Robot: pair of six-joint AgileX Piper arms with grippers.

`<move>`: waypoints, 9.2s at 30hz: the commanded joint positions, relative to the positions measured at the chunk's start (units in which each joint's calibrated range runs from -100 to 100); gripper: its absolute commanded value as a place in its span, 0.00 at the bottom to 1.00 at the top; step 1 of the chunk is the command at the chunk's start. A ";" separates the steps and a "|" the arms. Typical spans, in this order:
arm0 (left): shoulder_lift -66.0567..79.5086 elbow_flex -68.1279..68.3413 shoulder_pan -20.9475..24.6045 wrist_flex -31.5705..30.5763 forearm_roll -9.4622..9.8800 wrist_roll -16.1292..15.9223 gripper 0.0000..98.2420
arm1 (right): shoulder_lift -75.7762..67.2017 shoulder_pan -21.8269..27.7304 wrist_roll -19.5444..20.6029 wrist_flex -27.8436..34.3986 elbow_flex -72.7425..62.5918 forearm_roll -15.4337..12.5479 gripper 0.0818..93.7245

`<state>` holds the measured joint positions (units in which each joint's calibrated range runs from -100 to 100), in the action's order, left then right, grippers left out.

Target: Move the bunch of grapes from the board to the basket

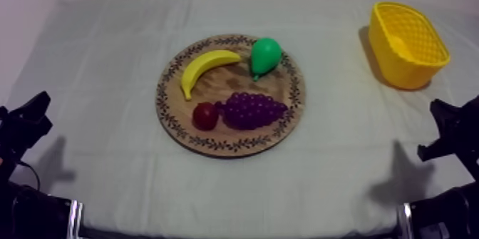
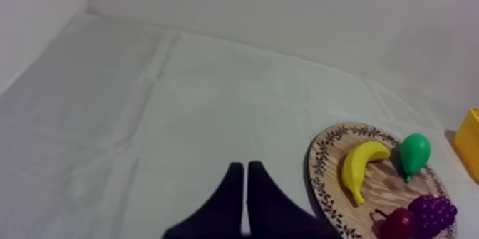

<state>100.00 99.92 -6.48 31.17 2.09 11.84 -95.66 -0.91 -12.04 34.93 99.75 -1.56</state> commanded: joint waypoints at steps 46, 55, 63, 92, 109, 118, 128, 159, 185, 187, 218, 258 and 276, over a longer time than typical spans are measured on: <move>0.00 -0.03 0.00 -0.05 0.03 0.01 0.00 | -0.01 -0.01 0.00 -0.01 0.03 0.02 0.00; 0.00 -0.03 0.00 -0.05 0.03 0.01 0.00 | -0.01 -0.01 0.00 -0.01 0.03 0.02 0.00; 0.00 -0.03 0.00 -0.05 0.03 0.01 0.00 | -0.01 -0.01 0.00 -0.01 0.03 0.02 0.00; 0.00 -0.03 0.00 -0.05 0.03 -0.04 0.00 | 0.36 2.83 -3.97 -0.21 -4.59 -4.96 0.00; 0.00 -0.03 0.00 -0.05 0.03 -0.04 0.00 | 35.53 -10.10 2.19 6.82 -42.89 -0.22 0.00; 0.00 -0.03 0.00 -0.05 0.03 -0.04 0.00 | 56.36 -15.69 2.10 14.75 -66.18 0.84 0.01; 0.00 -0.03 0.00 -0.05 0.03 -0.04 0.00 | 72.99 -20.85 -4.57 27.49 -83.51 0.19 0.01; 0.00 -0.03 0.00 -0.05 0.03 -0.04 0.00 | 103.23 -30.50 -8.46 62.82 -111.77 0.36 0.07; 0.00 -0.03 0.00 -0.05 0.03 -0.04 0.00 | 108.47 -32.63 -6.11 62.80 -107.41 1.85 0.77; 0.00 -0.03 0.00 -0.05 0.03 -0.04 0.00 | 108.48 -32.83 -5.74 62.12 -107.14 1.87 0.78; 0.00 -0.03 0.00 -0.05 0.03 -0.04 0.00 | 124.21 -32.21 -8.77 44.77 -95.50 -1.23 0.73; 0.00 -0.03 0.00 -0.05 0.03 -0.04 0.00 | 121.28 -29.21 -7.53 41.43 -98.16 -0.20 0.33; 0.00 -0.03 0.00 -0.05 0.03 -0.04 0.00 | 94.77 -16.34 -3.80 33.66 -90.97 3.08 0.32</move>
<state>100.00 99.92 -6.48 31.17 2.09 11.80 1.98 -19.09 -16.46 70.11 7.99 1.32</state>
